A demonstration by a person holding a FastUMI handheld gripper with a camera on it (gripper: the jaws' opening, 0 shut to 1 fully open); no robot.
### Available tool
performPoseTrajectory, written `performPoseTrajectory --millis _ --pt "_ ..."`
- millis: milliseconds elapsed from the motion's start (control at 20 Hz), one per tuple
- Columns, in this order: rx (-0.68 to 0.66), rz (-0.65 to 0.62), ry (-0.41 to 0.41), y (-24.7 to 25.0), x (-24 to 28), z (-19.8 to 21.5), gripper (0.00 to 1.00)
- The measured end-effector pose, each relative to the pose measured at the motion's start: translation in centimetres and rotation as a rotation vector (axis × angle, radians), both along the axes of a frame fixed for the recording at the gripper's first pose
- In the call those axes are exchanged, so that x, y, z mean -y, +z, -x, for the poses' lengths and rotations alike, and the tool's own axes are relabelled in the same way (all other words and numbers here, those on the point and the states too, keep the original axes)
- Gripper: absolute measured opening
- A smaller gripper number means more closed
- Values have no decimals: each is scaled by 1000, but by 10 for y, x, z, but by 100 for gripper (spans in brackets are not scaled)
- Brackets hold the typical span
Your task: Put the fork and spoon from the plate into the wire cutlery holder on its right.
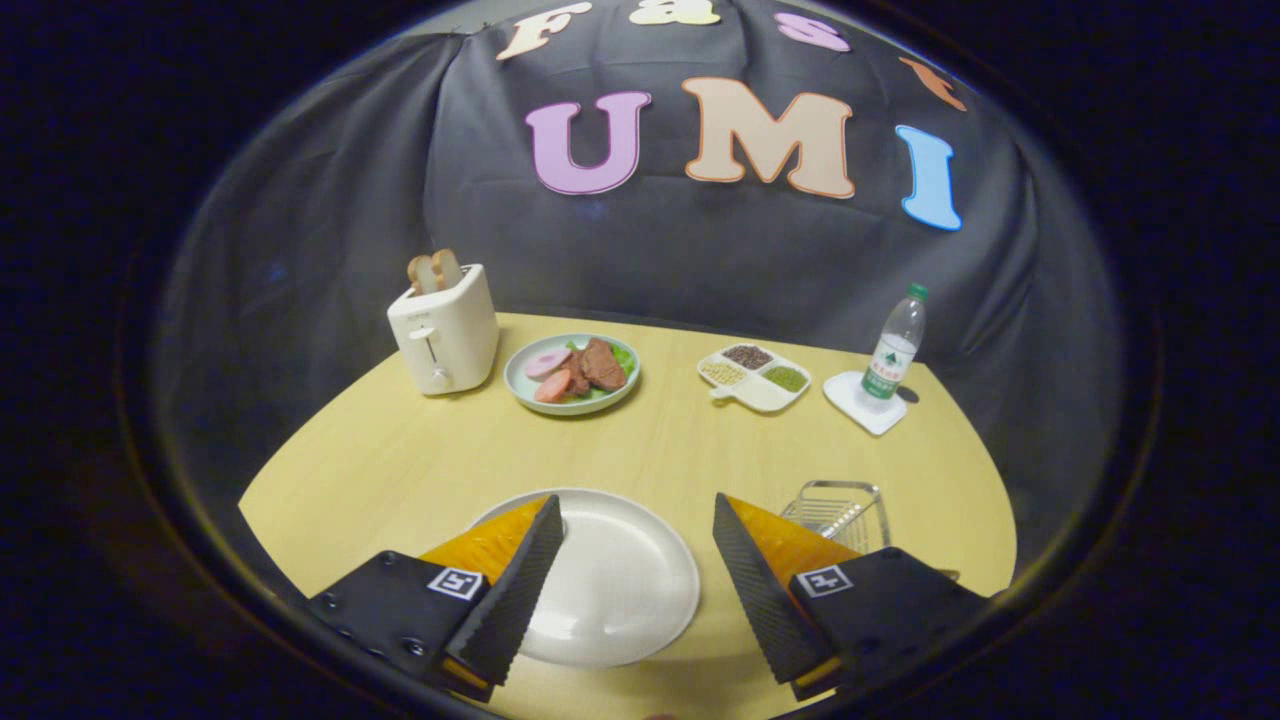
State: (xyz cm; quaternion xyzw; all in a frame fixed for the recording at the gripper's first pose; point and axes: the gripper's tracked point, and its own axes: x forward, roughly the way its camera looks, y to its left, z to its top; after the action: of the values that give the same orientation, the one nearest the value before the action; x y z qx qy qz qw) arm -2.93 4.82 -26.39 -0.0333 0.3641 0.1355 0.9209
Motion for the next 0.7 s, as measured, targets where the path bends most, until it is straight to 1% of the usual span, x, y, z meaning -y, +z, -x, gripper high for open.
performPoseTrajectory --millis 300,700 --pt "-94 23 81 -42 -32 27 97" --pt "-200 79 164 -80 -57 47 97"
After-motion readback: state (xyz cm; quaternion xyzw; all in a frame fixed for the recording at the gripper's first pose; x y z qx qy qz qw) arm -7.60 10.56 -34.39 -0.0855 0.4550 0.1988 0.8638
